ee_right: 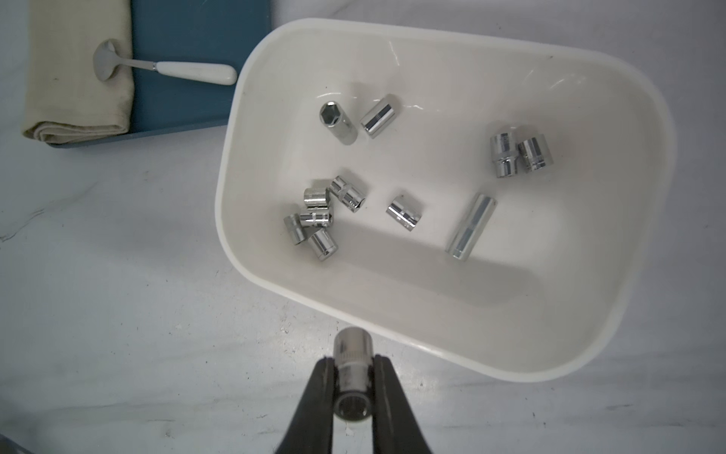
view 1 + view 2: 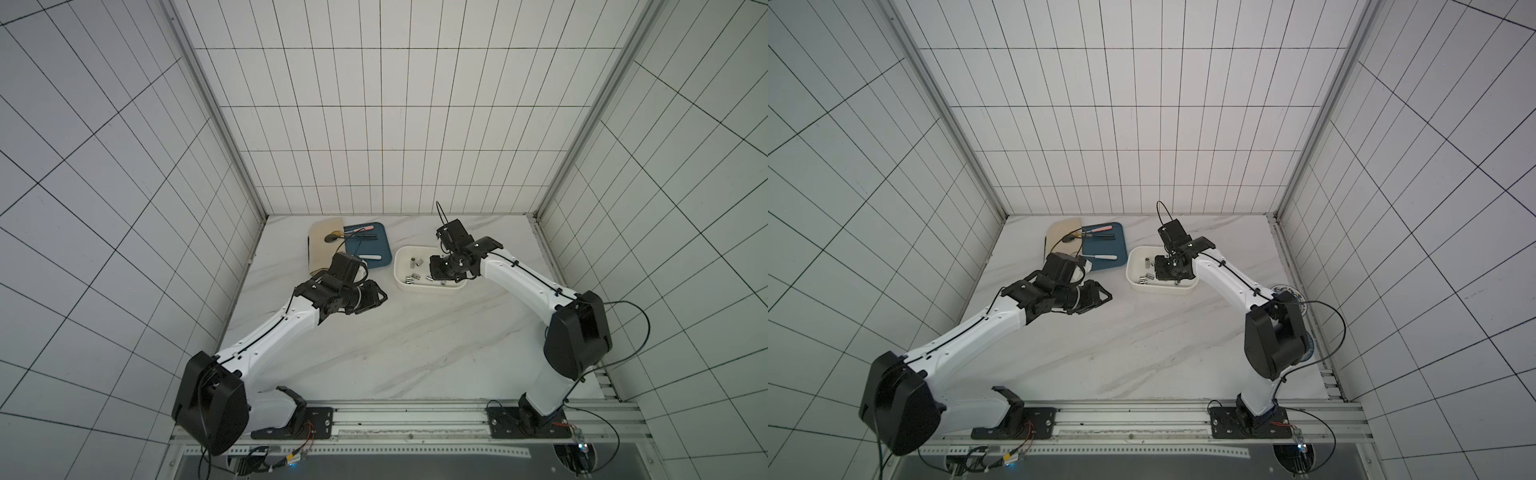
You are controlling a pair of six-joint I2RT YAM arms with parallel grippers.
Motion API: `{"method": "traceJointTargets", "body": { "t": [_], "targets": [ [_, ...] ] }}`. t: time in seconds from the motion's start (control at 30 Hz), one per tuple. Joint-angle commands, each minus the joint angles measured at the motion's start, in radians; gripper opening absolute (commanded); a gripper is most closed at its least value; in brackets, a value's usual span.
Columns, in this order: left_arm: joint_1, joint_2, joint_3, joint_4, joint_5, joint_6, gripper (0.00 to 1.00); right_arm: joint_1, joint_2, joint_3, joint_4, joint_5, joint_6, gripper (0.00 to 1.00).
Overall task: Put the socket on the desktop into the storage box
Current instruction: Pick up the socket head from the center of the board, then place the socket head in the storage box.
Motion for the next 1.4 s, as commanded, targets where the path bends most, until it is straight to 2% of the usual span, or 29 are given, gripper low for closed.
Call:
{"method": "traceJointTargets", "body": {
  "t": [0.0, 0.37, 0.97, 1.03, 1.23, 1.37],
  "targets": [
    [0.012, 0.011, 0.031, 0.015, -0.003, 0.020, 0.43, -0.041, 0.062, 0.071, -0.023, -0.006, -0.005, 0.15],
    [0.019, 0.027, 0.029, 0.047, 0.020, -0.001, 0.43, -0.136, 0.233, 0.183, 0.013, -0.051, 0.049, 0.17],
    [0.018, 0.040, 0.018, 0.083, 0.045, -0.029, 0.43, -0.177, 0.364, 0.219, 0.076, -0.096, 0.069, 0.21],
    [0.018, 0.037, 0.014, 0.083, 0.044, -0.029, 0.43, -0.177, 0.367, 0.222, 0.076, -0.100, 0.070, 0.23],
    [0.019, 0.032, 0.008, 0.082, 0.035, -0.032, 0.43, -0.176, 0.319, 0.192, 0.085, -0.106, 0.071, 0.40],
    [0.019, 0.033, 0.013, 0.081, 0.033, -0.032, 0.43, -0.172, 0.252, 0.144, 0.103, -0.099, 0.063, 0.41]
  ]
}}
